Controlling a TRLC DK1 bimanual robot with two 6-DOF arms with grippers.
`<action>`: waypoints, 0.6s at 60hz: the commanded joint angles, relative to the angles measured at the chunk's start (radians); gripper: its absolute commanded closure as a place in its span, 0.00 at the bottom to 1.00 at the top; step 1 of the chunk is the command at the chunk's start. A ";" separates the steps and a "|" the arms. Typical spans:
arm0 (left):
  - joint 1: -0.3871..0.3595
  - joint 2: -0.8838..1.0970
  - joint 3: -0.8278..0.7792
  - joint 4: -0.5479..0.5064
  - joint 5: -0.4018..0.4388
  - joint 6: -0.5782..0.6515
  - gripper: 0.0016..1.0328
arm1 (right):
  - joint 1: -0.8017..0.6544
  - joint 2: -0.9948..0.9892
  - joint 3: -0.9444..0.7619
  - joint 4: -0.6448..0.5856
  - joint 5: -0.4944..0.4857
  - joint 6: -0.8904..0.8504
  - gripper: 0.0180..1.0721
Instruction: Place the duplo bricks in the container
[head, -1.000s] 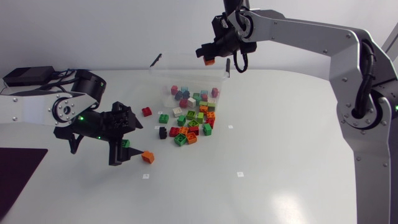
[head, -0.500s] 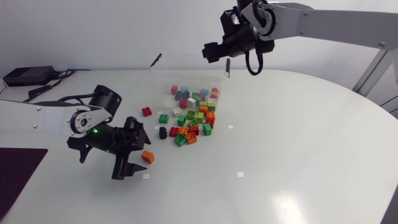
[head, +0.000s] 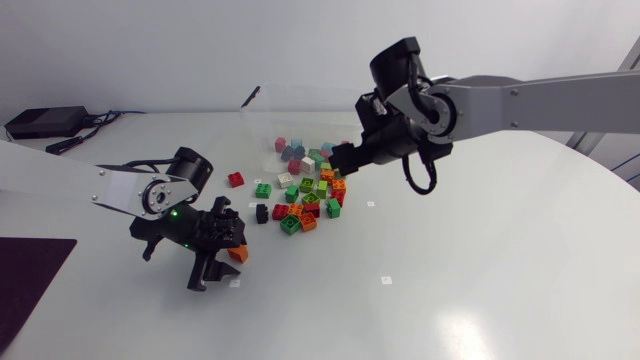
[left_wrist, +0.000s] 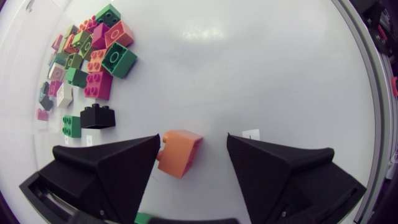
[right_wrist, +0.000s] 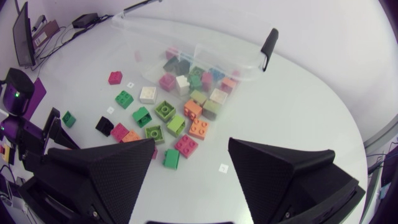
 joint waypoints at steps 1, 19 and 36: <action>0.000 0.032 0.015 -0.007 -0.007 0.037 0.48 | 0.020 -0.023 -0.044 0.013 0.021 0.046 0.19; -0.007 0.004 0.015 -0.036 -0.017 0.024 0.73 | 0.089 0.081 -0.066 0.028 0.068 0.078 0.19; 0.027 -0.094 0.043 -0.114 -0.010 0.019 0.73 | 0.089 0.213 0.031 -0.013 0.077 0.090 0.37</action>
